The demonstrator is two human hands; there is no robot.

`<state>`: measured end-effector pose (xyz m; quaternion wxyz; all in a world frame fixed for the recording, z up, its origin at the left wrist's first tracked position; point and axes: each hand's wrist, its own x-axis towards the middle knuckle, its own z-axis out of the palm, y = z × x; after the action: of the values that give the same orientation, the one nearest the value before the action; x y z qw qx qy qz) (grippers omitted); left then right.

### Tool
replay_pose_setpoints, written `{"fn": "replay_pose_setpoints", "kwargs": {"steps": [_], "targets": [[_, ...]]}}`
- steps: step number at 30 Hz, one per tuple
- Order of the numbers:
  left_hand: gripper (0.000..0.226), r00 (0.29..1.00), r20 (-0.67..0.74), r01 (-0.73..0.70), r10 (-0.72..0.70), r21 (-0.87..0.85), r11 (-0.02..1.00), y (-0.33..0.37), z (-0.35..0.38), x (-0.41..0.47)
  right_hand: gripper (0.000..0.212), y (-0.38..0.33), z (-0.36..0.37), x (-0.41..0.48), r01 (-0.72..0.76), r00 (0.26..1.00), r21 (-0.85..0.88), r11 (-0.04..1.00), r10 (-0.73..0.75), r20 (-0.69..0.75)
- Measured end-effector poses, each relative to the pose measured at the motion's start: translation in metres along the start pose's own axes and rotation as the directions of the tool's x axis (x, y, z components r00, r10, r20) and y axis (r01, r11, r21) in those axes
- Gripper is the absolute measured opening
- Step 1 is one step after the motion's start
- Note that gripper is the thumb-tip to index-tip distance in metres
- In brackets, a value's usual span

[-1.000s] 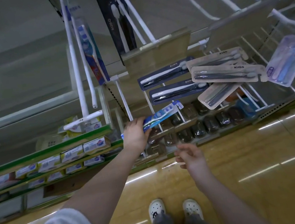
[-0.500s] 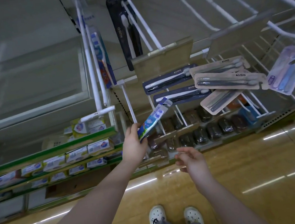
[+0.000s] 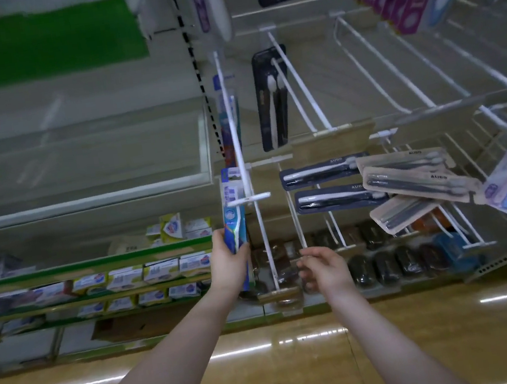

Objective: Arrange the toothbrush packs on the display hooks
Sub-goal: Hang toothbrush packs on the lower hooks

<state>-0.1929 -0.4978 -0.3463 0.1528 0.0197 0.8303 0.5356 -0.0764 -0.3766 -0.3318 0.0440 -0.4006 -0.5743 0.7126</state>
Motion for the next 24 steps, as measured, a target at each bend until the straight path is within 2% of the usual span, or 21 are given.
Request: {"fn": "replay_pose_setpoints", "kwargs": {"steps": [17, 24], "targets": [[0.032, 0.988, -0.031, -0.155, 0.152, -0.16, 0.975, 0.058, -0.011, 0.011, 0.014, -0.048, 0.019, 0.003, 0.128, 0.99, -0.056, 0.99, -0.124, 0.065], [0.038, 0.983, -0.012, -0.185, 0.185, -0.144, 0.972, 0.062, -0.004, 0.007, 0.016, -0.052, 0.016, 0.001, 0.139, 0.988, -0.076, 0.987, -0.133, 0.072]]}}
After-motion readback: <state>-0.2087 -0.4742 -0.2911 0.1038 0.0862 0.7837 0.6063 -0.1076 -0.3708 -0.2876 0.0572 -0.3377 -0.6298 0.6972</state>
